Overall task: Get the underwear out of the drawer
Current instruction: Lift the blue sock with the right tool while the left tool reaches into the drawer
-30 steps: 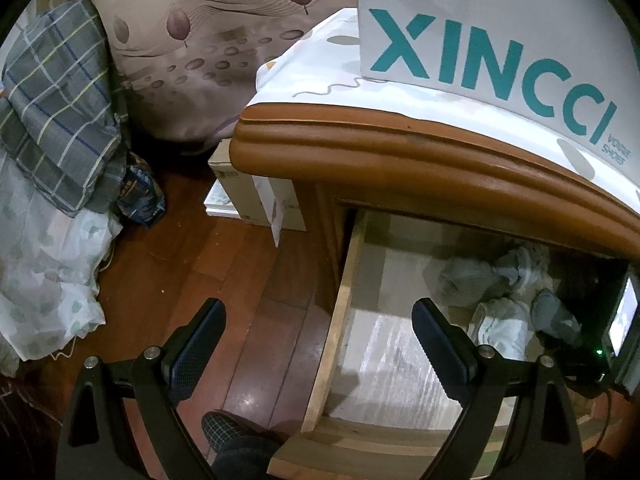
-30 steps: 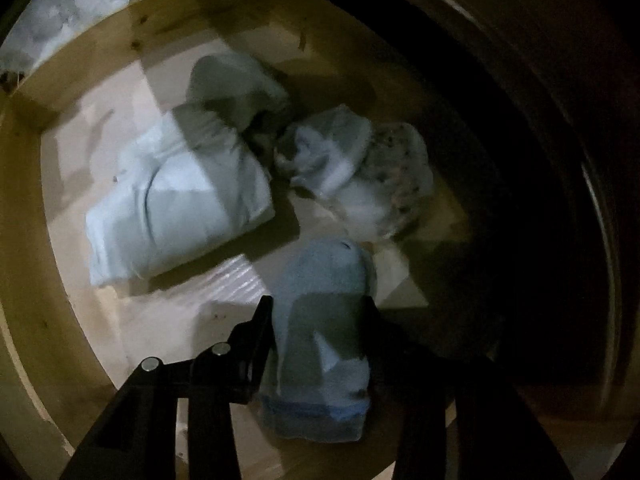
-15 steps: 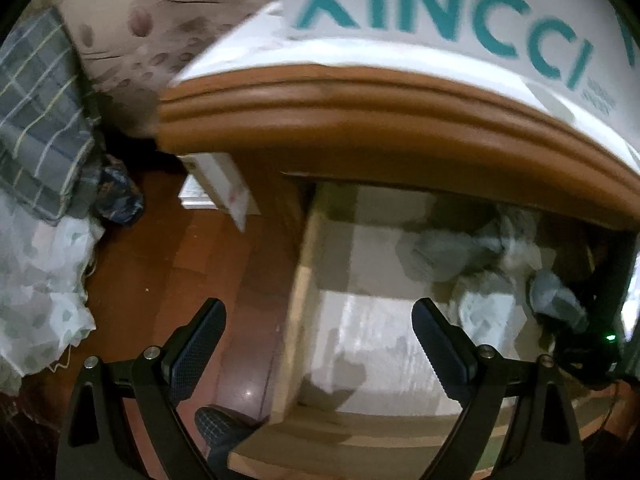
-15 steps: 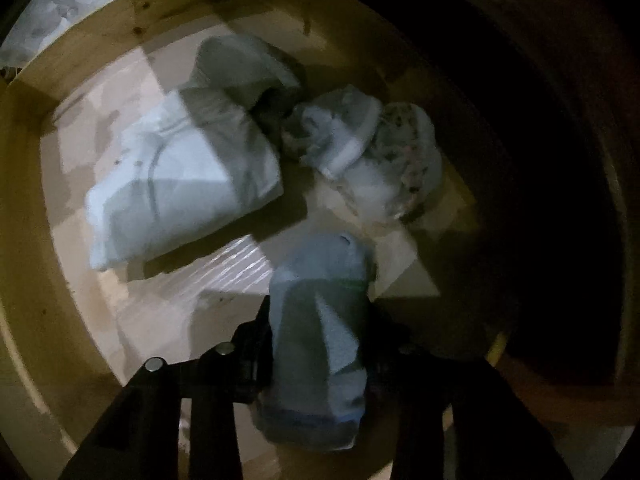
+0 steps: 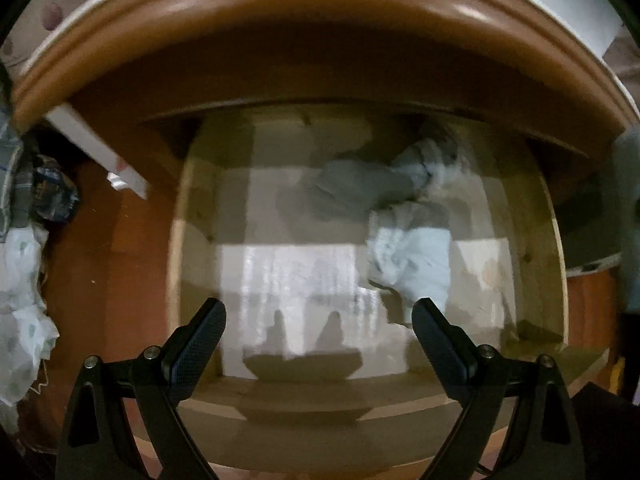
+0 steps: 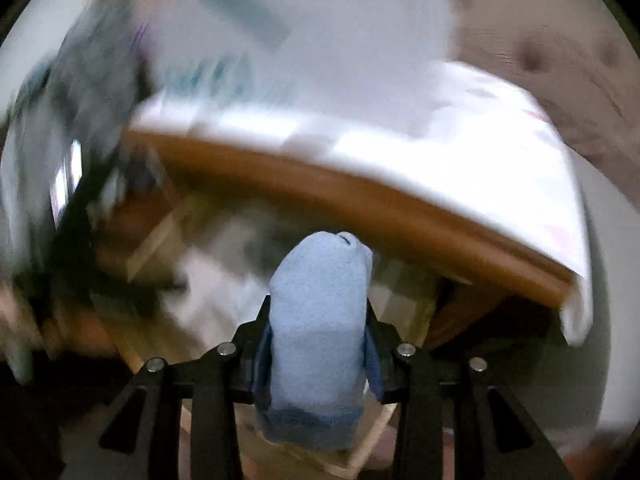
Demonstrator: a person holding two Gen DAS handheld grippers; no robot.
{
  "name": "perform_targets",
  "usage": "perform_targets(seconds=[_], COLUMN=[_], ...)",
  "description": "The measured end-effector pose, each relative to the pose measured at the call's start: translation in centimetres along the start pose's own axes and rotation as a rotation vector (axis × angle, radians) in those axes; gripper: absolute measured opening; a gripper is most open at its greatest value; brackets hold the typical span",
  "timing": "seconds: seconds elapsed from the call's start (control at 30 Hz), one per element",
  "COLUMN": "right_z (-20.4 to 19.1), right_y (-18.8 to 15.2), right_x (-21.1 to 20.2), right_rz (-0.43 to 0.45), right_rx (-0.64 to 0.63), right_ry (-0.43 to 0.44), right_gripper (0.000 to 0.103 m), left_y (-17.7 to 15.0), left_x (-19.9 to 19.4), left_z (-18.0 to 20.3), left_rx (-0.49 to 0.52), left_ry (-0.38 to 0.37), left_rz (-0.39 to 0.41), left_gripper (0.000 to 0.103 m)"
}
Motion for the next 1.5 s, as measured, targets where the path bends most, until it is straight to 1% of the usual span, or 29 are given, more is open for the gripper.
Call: perform_targets(seconds=[0.03, 0.1, 0.13, 0.17, 0.2, 0.23, 0.3, 0.33, 0.43, 0.5, 0.57, 0.67, 0.73, 0.77, 0.83, 0.93, 0.97, 1.03, 1.1, 1.13, 1.17, 1.37, 1.43, 1.5], right_z=[0.7, 1.7, 2.4, 3.2, 3.8, 4.9, 6.1, 6.7, 8.4, 8.6, 9.2, 9.2, 9.2, 9.2, 9.3, 9.3, 9.4, 9.4, 9.5, 9.5, 9.5, 9.4, 9.4, 9.4], right_y=[0.4, 1.6, 2.2, 3.1, 3.9, 4.5, 4.5, 4.6, 3.9, 3.8, 3.9, 4.2, 4.3, 4.3, 4.3, 4.4, 4.4, 4.4, 4.4, 4.4, 4.5, 4.5, 4.5, 4.6], right_x=[-1.0, -2.7, -3.6, -4.7, -6.0, -7.2, -8.3, -8.5, -9.0, -8.8, -8.3, -8.5, -9.1, -9.1, -9.3, -9.6, -9.6, -9.7, -9.9, -9.9, -10.0, -10.3, -10.4, -10.4], right_rz=[0.049, 0.110, 0.144, 0.179, 0.207, 0.246, 0.280, 0.285, 0.297, 0.300, 0.307, 0.316, 0.329, 0.329, 0.337, 0.342, 0.344, 0.347, 0.350, 0.350, 0.353, 0.355, 0.356, 0.358], right_rx=[0.054, 0.136, 0.168, 0.181, 0.188, 0.208, 0.233, 0.247, 0.300, 0.298, 0.317, 0.322, 0.332, 0.336, 0.352, 0.358, 0.360, 0.366, 0.369, 0.371, 0.372, 0.371, 0.371, 0.373], right_ry=[-0.023, -0.042, -0.067, -0.120, -0.149, -0.172, -0.194, -0.198, -0.167, -0.173, -0.152, -0.139, -0.131, -0.120, -0.103, -0.092, -0.086, -0.075, -0.067, -0.063, -0.060, -0.041, -0.041, -0.034], right_gripper=[0.038, 0.038, 0.038, 0.038, 0.038, 0.038, 0.038, 0.038, 0.038, 0.038, 0.038, 0.038, 0.038, 0.038, 0.038, 0.038, 0.038, 0.038, 0.038, 0.038, 0.038, 0.038, 0.038, 0.038], left_y=[0.1, 0.4, 0.7, 1.0, 1.3, 1.5, 1.7, 1.7, 2.1, 2.3, 2.1, 1.9, 1.3, 0.7, 0.4, 0.4, 0.5, 0.4, -0.1, -0.2, -0.4, -1.2, -1.2, -0.9], left_x=[0.2, 0.7, 0.7, 0.8, 1.0, 1.3, 1.9, 2.3, 2.4, 2.3, 2.3, 2.4, 2.9, 3.3, 3.7, 4.3, 4.5, 5.1, 5.9, 6.2, 6.5, 8.3, 8.9, 9.5], left_z=[0.5, 1.3, 1.6, 2.1, 2.5, 2.9, 3.8, 4.2, 5.0, 5.5, 6.4, 7.3, 8.0, 8.2, 8.0, 6.9, 6.7, 6.8, 7.1, 7.2, 7.0, 5.5, 5.1, 4.7], left_rx=[0.006, 0.021, 0.027, 0.031, 0.029, 0.027, 0.038, 0.048, 0.053, 0.081, 0.128, 0.142, 0.133, 0.108, 0.045, -0.103, -0.166, -0.210, -0.219, -0.248, -0.300, -0.511, -0.572, -0.581], left_ry=[-0.012, -0.017, -0.017, -0.022, -0.026, -0.026, -0.022, -0.014, 0.046, 0.075, 0.097, 0.105, 0.072, 0.056, 0.047, 0.041, 0.028, 0.026, 0.026, 0.012, 0.002, -0.013, -0.012, -0.003], left_rz=[-0.018, -0.052, -0.058, -0.064, -0.077, -0.088, -0.108, -0.117, -0.068, -0.049, -0.039, -0.043, -0.076, -0.110, -0.132, -0.168, -0.184, -0.211, -0.273, -0.298, -0.325, -0.455, -0.473, -0.472], left_gripper=[0.093, 0.093, 0.093, 0.093, 0.093, 0.093, 0.093, 0.093, 0.094, 0.094, 0.094, 0.094, 0.094, 0.094, 0.094, 0.094, 0.094, 0.093, 0.092, 0.092, 0.092, 0.092, 0.092, 0.092])
Point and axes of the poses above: each gripper's, at about its wrist camera, not at the fingertips, and x roughly the way its jaws point, z to its right, y to its top, the point moved 10 cm from there along x, roughly the way its jaws point, and after that the axes turned 8 degrees about y, right-handed, at the moved point
